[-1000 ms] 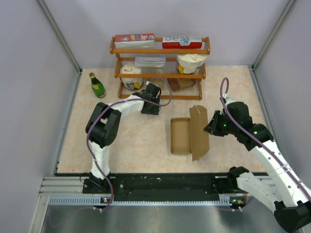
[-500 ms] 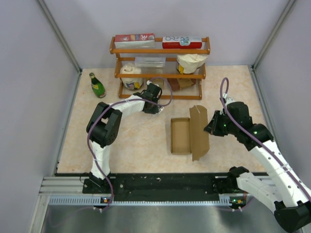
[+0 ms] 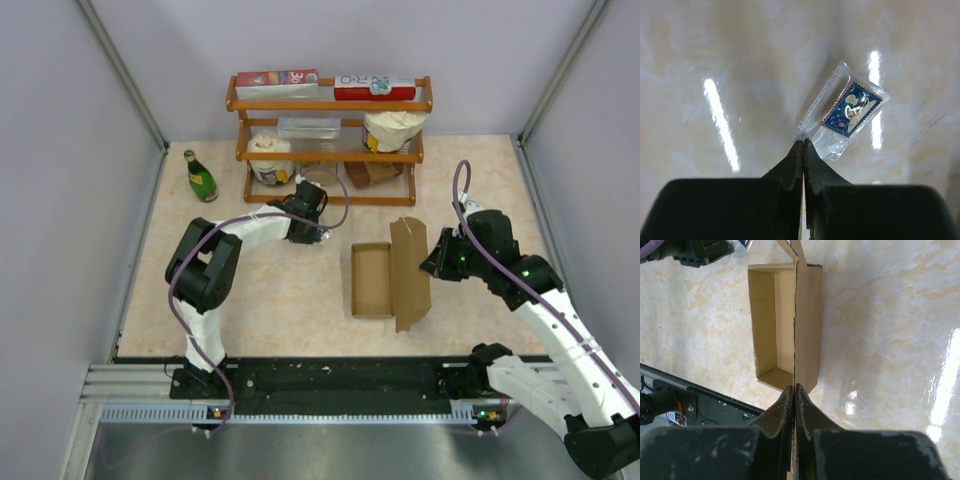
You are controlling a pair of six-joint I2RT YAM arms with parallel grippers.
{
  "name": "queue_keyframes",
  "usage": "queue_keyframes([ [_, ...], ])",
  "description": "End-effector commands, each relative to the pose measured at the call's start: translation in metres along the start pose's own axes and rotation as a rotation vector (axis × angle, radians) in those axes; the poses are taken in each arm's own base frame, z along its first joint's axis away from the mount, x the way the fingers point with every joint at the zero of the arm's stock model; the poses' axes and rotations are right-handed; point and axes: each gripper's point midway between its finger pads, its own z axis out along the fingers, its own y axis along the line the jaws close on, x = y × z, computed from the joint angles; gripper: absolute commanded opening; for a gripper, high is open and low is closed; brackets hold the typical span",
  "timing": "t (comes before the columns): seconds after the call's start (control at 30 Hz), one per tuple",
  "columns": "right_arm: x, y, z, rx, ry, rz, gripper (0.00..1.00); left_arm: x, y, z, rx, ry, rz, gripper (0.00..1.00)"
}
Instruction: Fold the paper box
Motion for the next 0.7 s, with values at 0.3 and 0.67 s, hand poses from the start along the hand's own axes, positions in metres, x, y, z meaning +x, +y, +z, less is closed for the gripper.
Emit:
queue_keyframes([
  [0.3, -0.014, 0.007, 0.001, -0.025, -0.026, -0.019, 0.0, -0.033, -0.039, -0.151, 0.324, -0.191, -0.058, 0.0],
  [0.67, -0.01, 0.014, 0.006, -0.07, -0.009, -0.017, 0.0, 0.037, -0.116, -0.195, 0.569, -0.113, -0.025, 0.0],
])
